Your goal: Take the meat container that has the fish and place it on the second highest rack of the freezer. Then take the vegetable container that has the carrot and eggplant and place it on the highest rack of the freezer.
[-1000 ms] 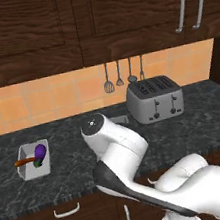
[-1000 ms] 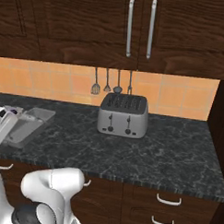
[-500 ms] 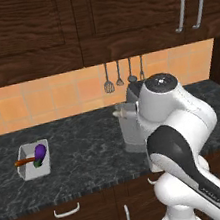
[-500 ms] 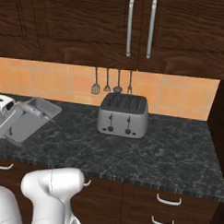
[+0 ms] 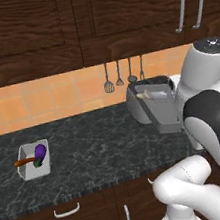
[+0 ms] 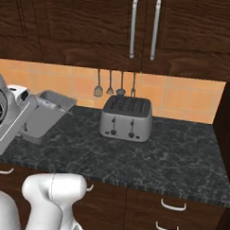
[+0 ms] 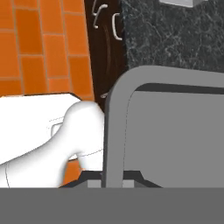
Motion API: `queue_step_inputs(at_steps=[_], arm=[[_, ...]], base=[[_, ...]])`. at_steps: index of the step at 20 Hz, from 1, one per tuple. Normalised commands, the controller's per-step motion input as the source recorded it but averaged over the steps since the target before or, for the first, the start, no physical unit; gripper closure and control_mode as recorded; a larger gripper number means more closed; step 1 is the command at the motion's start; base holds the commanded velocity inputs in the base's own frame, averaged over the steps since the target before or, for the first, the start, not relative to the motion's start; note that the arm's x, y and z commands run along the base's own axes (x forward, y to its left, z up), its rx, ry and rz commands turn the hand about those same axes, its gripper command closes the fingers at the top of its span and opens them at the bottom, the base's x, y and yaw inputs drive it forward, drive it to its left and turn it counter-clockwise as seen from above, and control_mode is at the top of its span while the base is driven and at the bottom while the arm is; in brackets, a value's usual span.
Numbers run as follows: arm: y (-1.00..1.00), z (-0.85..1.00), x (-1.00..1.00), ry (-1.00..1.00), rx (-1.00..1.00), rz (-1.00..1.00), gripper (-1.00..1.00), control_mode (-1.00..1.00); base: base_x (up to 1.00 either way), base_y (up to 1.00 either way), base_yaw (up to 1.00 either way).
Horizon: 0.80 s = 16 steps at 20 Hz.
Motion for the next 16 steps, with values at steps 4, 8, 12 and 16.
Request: queue_step_inputs(at_steps=[4, 8, 12, 16], arm=[[-0.04, -0.04, -0.16, 0.0, 0.0, 0.02, 1.0, -1.0], [0.0, 0.0, 0.0, 0.0, 0.0, 0.0, 1.0, 1.0], [0.0, 0.0, 0.0, 0.0, 0.0, 0.0, 1.0, 1.0], [0.0, 0.0, 0.0, 0.0, 0.0, 0.0, 1.0, 1.0]], base=[[0.0, 0.0, 0.0], [-0.7, 0.44, -0.06], [-0.52, 0.67, -0.65], [-0.25, 0.43, -0.82]])
